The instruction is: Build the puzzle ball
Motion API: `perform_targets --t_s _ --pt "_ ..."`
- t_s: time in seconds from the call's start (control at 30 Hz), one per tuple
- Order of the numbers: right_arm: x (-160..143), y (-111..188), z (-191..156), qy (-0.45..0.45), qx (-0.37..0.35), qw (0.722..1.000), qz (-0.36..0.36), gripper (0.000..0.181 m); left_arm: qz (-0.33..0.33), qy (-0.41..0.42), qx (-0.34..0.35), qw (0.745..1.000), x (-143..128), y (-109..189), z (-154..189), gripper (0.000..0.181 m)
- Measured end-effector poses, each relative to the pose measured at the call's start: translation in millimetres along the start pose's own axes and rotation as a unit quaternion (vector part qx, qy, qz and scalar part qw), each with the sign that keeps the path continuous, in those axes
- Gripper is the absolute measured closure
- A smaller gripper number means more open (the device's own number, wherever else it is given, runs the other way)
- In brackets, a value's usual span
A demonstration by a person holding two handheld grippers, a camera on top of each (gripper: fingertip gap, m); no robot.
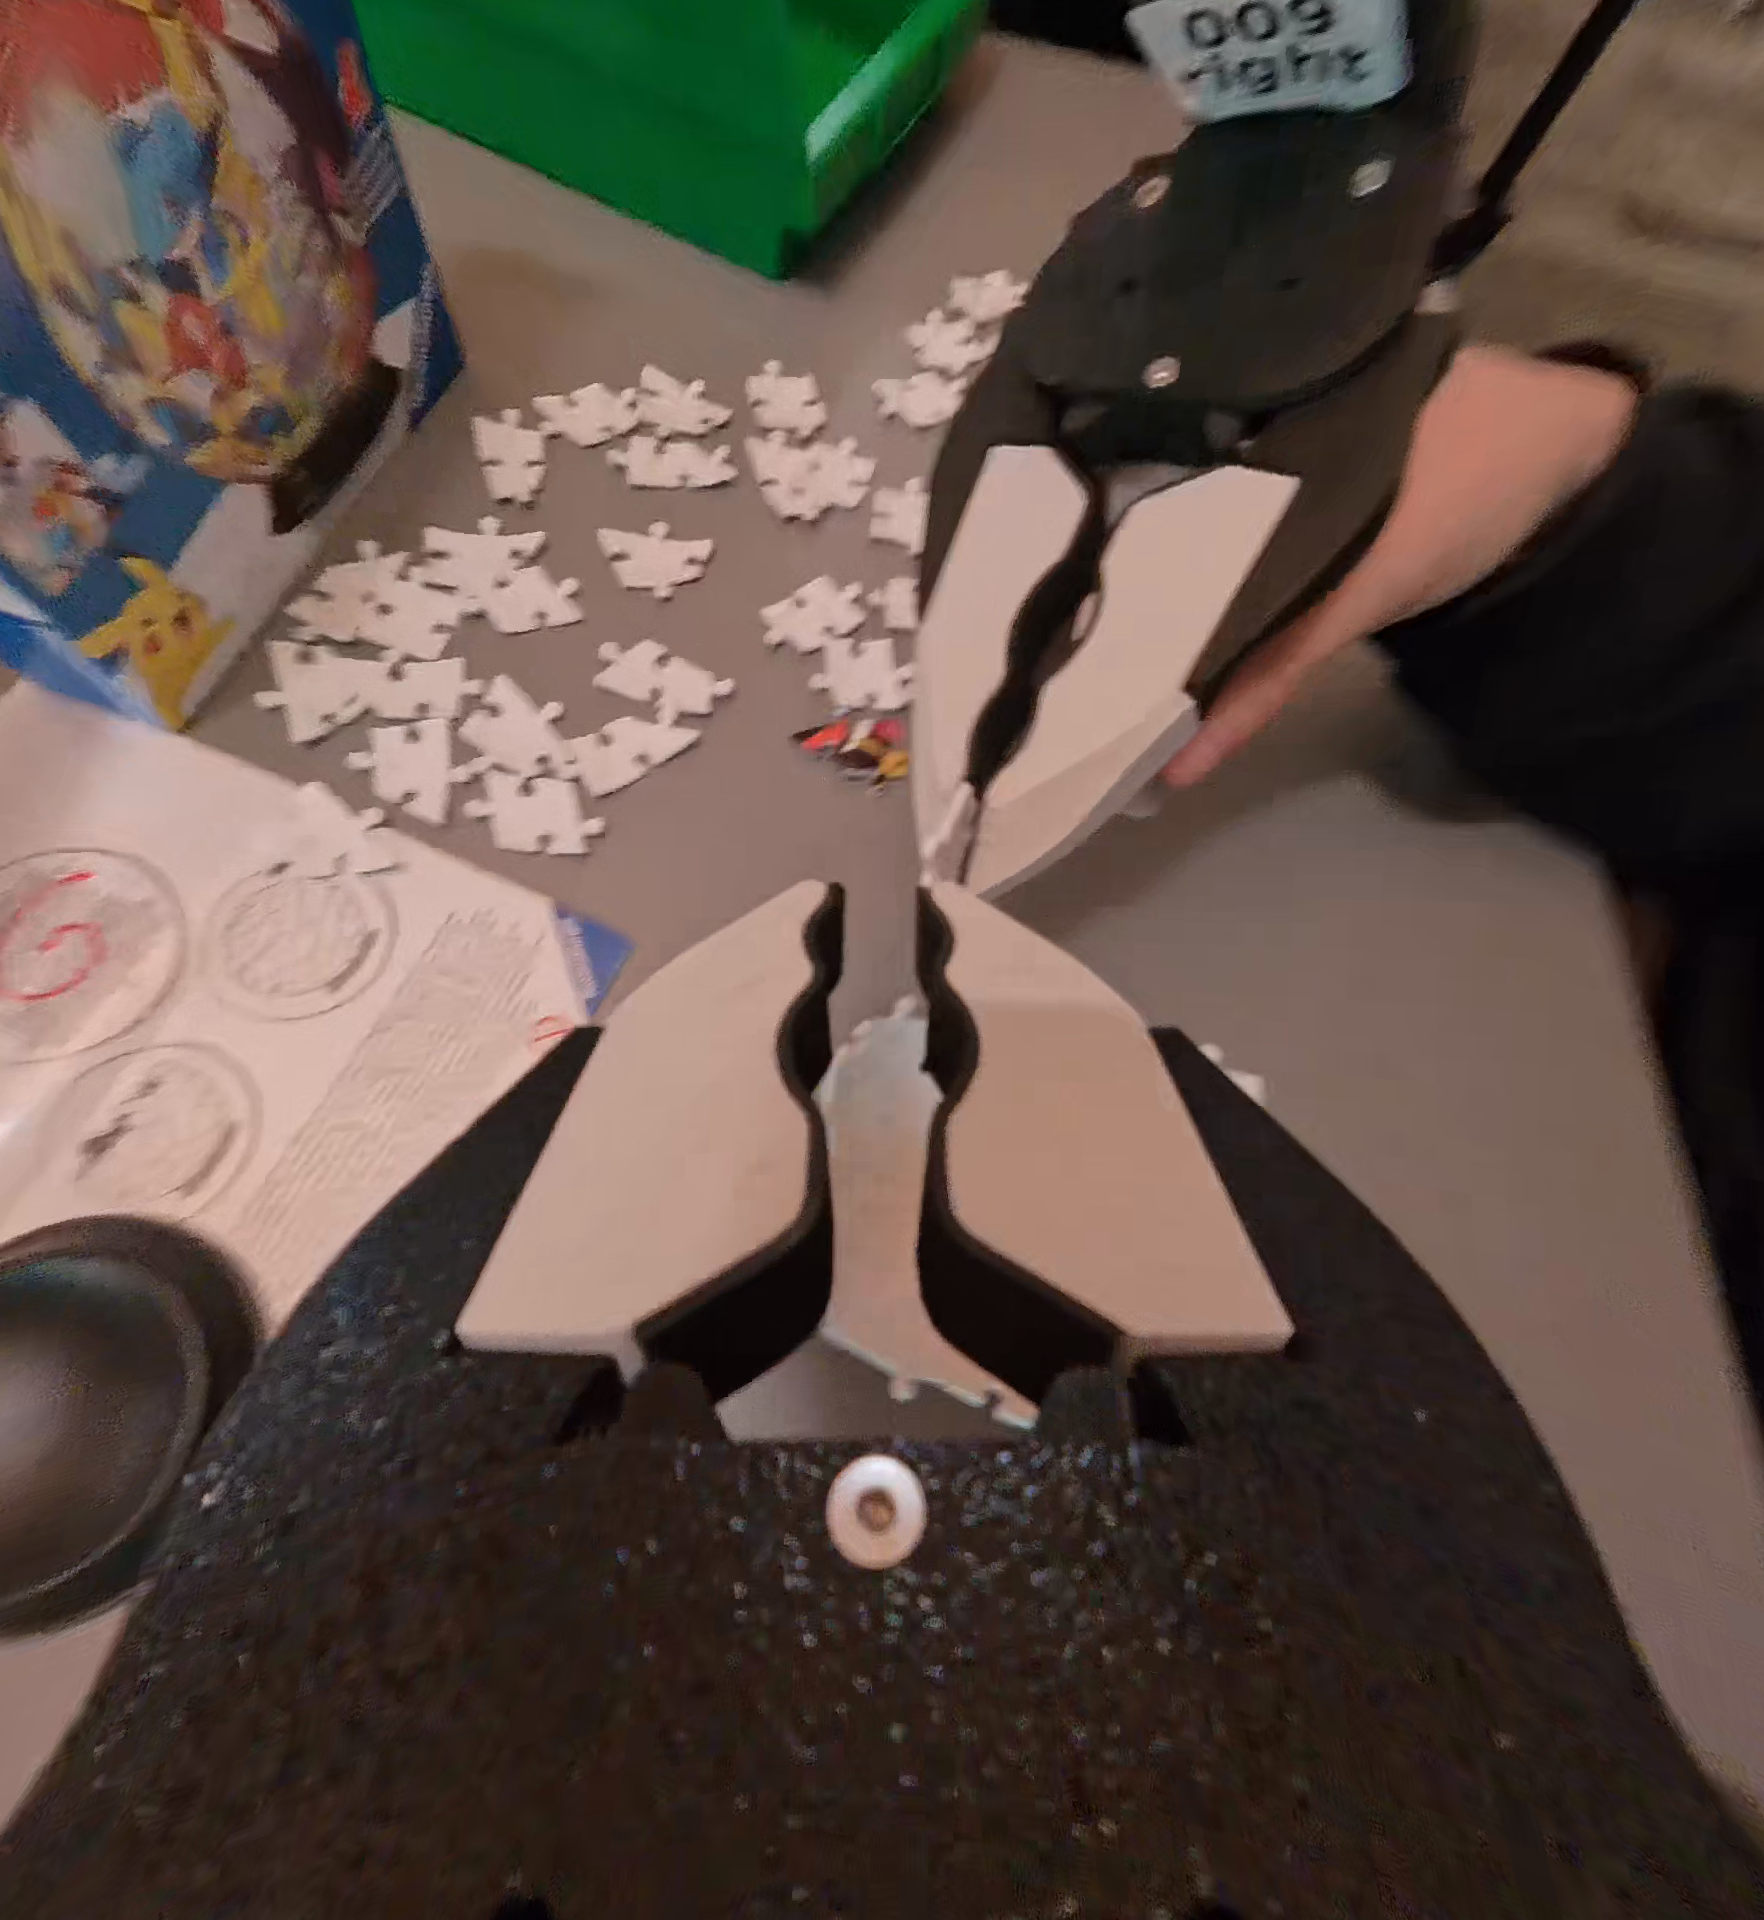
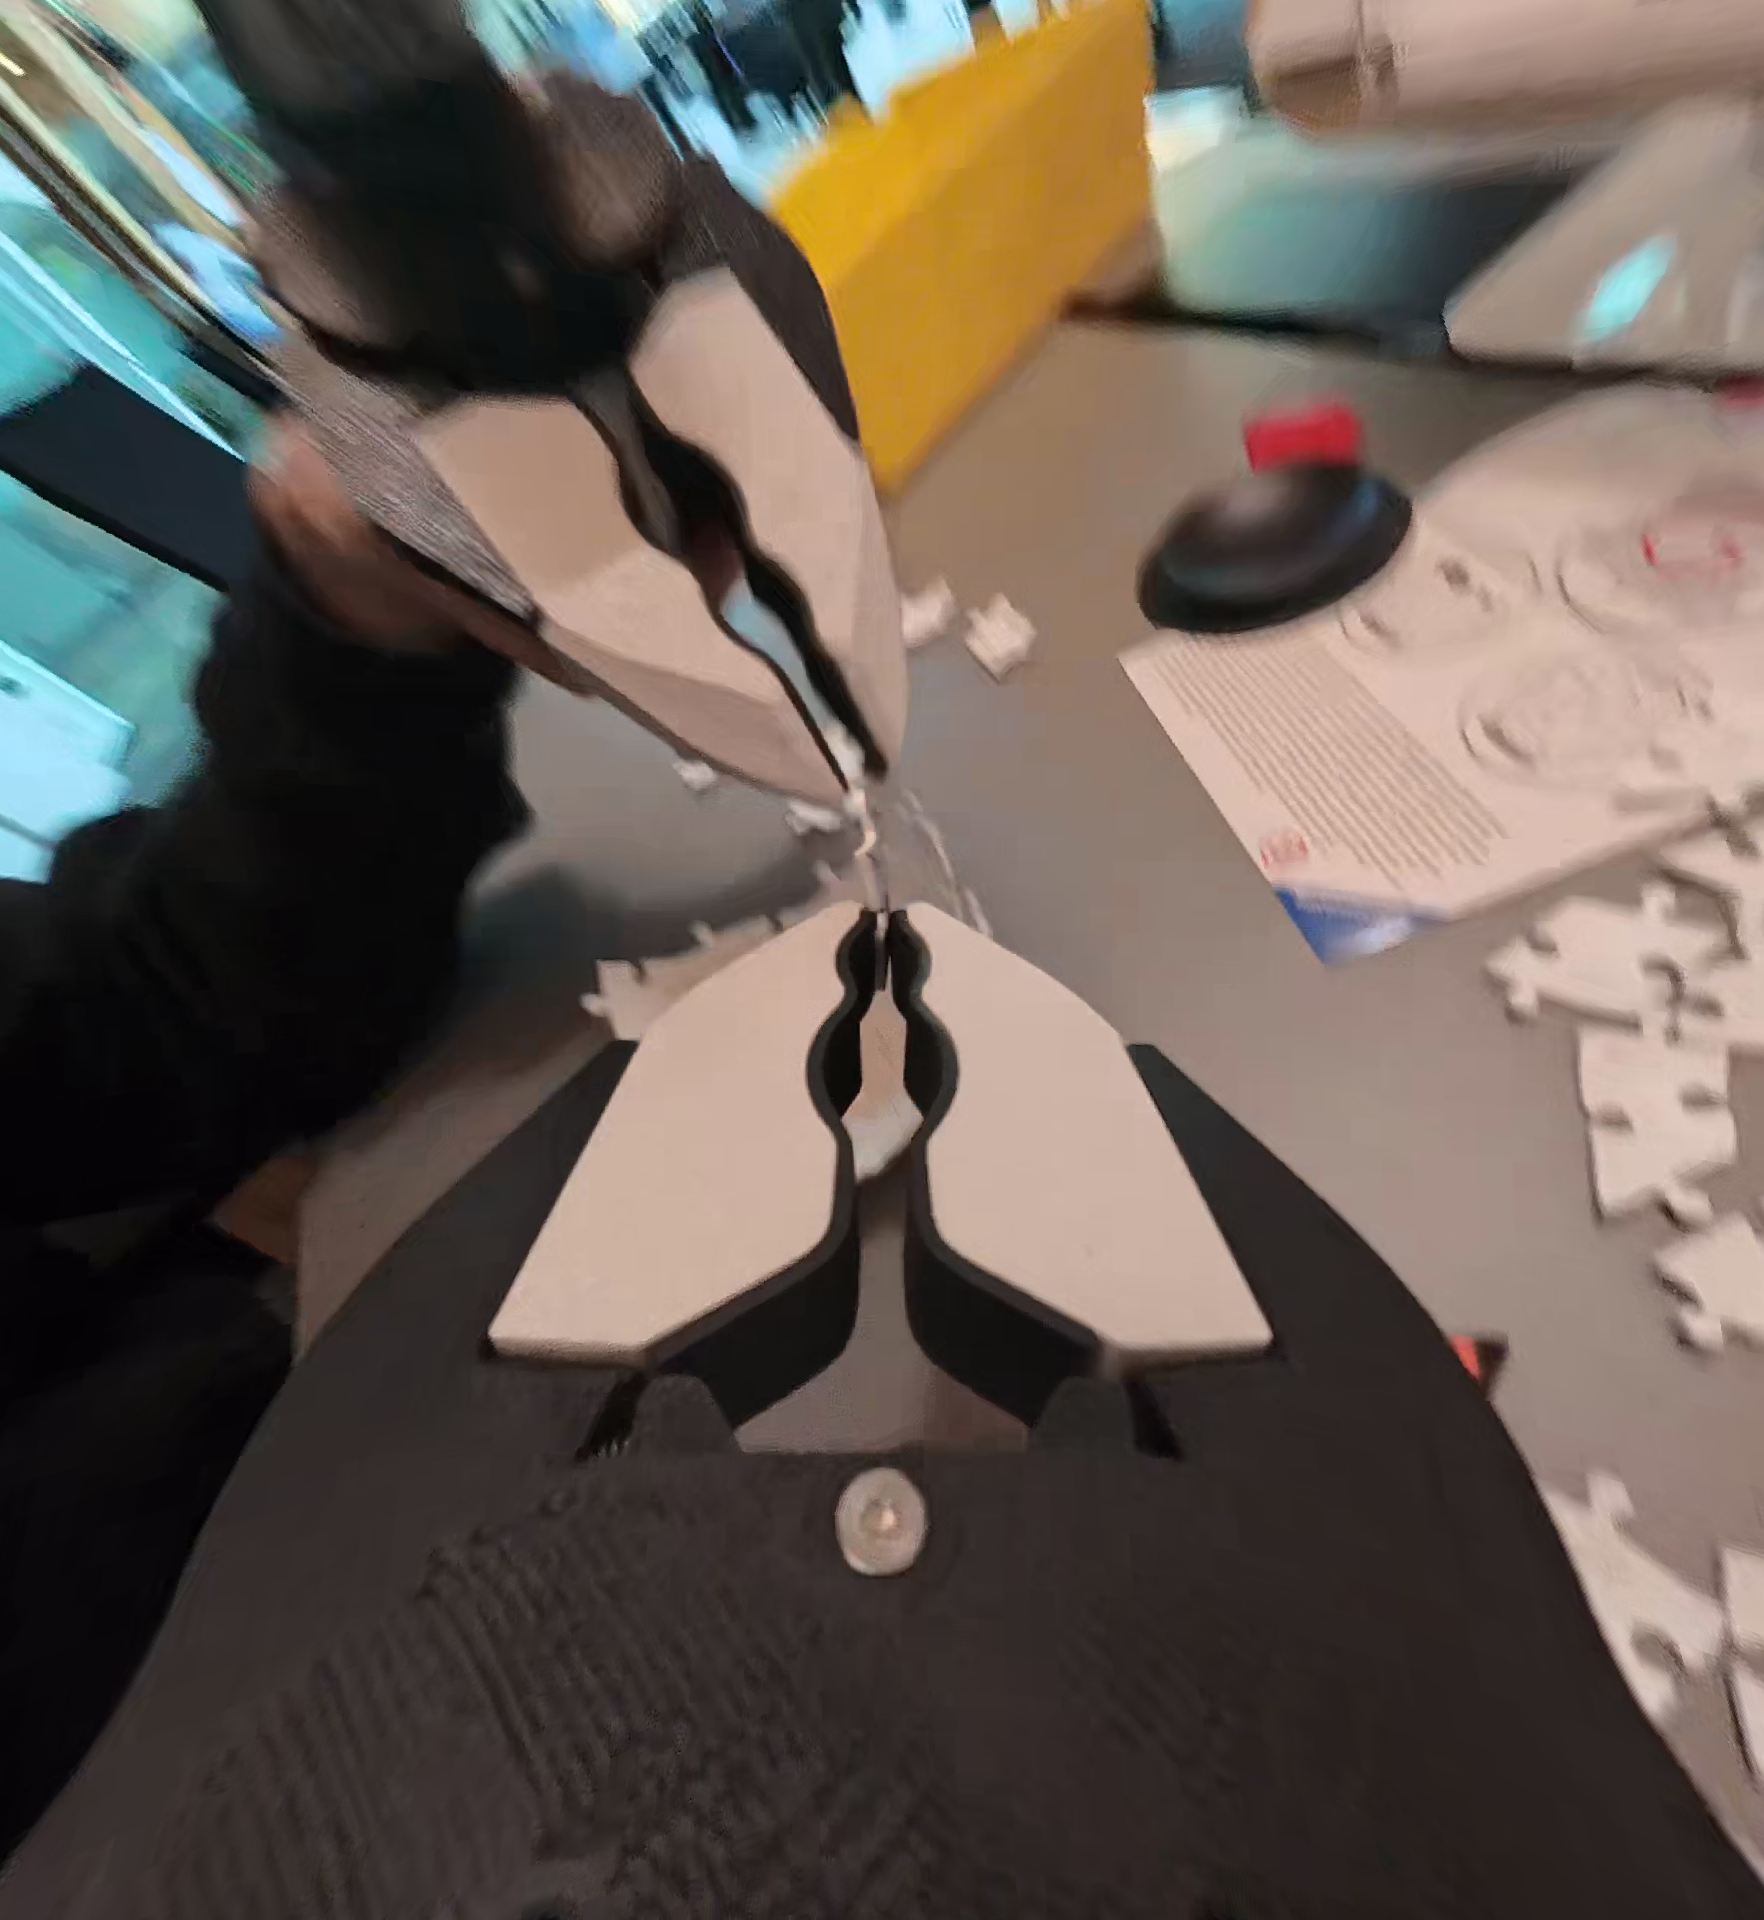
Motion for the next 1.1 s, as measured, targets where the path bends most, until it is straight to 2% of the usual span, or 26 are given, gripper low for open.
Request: perform_targets --t_s 0.07,0.17,0.27,0.33,0.53,0.67,0.9,1.1 --pt "-13.8 -3.2 5.3 -0.013 -0.033 0.999 -0.034 0.179 0.002 -0.029 0.033 0.999 -4.3 0.6 -8.7 0.163" --pt "-22.1 -5.0 9.1 -0.027 -0.059 0.996 -0.060 0.179 -0.006 -0.012 0.038 0.999 -11.5 6.5 -17.6 0.153" --pt "-26.8 -11.9 10.2 -0.050 -0.045 0.994 -0.090 0.179 -0.028 0.009 0.031 0.999 -24.4 10.4 -25.4 0.151" --pt "-29.5 -15.5 12.8 -0.063 -0.043 0.991 -0.111 0.179 -0.054 0.020 0.003 0.998 -36.5 10.5 -23.8 0.146" --pt "-32.5 -19.0 21.5 -0.092 -0.050 0.985 -0.134 0.179 -0.108 0.001 -0.005 0.994 -62.9 -1.5 -27.7 0.129" --pt "-35.1 -20.9 24.0 -0.102 -0.052 0.983 -0.145 0.179 -0.117 -0.002 -0.035 0.993 -73.3 -9.7 -23.8 0.130" --pt "-36.2 -21.9 27.2 -0.114 -0.060 0.982 -0.136 0.179 -0.136 0.054 -0.088 0.985 -80.4 -22.3 -17.4 0.132" --pt "-36.3 -22.7 31.6 -0.123 -0.060 0.983 -0.122 0.179 -0.141 0.030 -0.100 0.984 -82.3 -31.2 -11.9 0.142"
Point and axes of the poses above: each gripper's, where its closed fingertips meet, y back along the fingers, x out of its top, z = x × y across the jaws, the point moved 4 cm from there along y, back along the fingers, and after that the axes turned 14 degrees about x, right-handed, at the moved point
